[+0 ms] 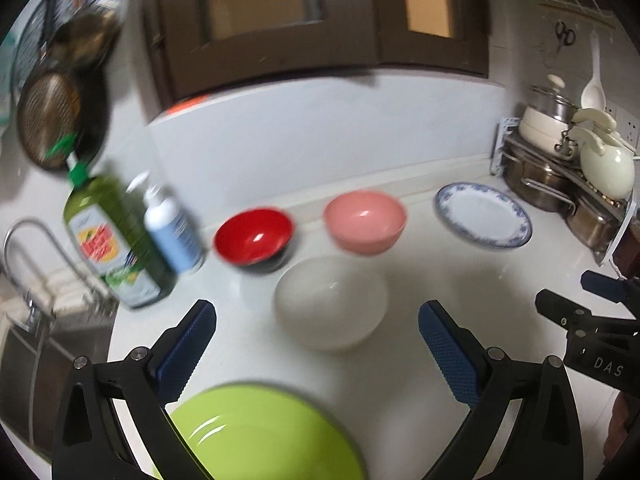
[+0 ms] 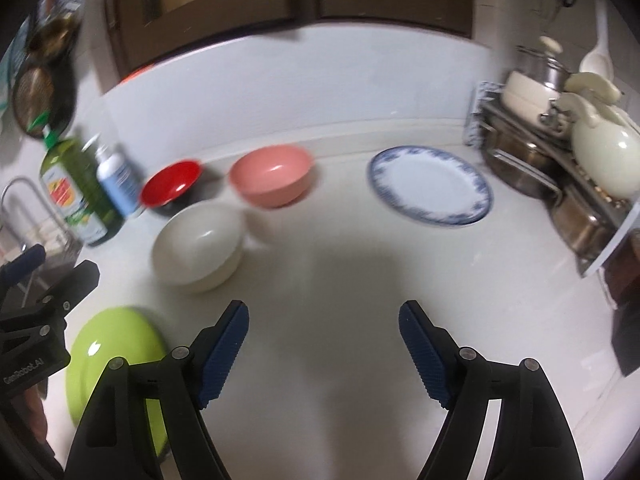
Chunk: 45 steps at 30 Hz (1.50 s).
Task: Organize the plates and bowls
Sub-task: 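Move both grippers to the smaller blue-and-white plate by the pot rack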
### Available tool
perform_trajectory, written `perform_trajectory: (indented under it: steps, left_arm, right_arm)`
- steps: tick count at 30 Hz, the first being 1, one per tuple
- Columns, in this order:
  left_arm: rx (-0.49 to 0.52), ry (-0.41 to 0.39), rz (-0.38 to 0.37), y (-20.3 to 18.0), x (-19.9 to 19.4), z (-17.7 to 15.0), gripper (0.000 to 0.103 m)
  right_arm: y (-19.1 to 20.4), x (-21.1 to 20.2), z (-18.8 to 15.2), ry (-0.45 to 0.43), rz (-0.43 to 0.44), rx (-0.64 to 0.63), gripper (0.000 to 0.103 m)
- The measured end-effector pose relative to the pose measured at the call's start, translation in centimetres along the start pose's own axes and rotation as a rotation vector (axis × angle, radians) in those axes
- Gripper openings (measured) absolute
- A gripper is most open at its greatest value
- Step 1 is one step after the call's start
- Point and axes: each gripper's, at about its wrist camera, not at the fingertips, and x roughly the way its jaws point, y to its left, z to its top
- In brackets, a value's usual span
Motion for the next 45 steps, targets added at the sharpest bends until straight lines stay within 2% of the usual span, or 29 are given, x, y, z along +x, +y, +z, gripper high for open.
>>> perform_trajectory:
  steps: [4, 11, 22, 36, 45]
  left_arm:
    - [0.015, -0.015, -0.041, -2.9, 1.1, 2.5, 0.103]
    - [0.027, -0.016, -0.1, -6.8, 3.3, 5.9, 0.103]
    - [0.048, 0.022, -0.159, -12.3, 9.4, 10.3, 0.103]
    - [0.065, 0.092, -0.179, -17.5, 20.0, 11.9, 0.102]
    - [0.056, 0.173, -0.184, -19.6, 26.6, 12.0, 0.092]
  right_arm:
    - [-3.4, -0.2, 1.8, -0.038, -0.05, 0.032, 0.078]
    - [-8.1, 0.1, 4.2, -0.074, -0.081, 0.063, 0.078]
    - [-14.3, 3.5, 7.5, -0.101, -0.112, 0.122, 0.078]
    - [-21.4, 11.4, 9.9, -0.096, -0.157, 0.17, 0.078]
    - [-24.2, 17.1, 11.0, -0.05, -0.169, 0.216, 0.078]
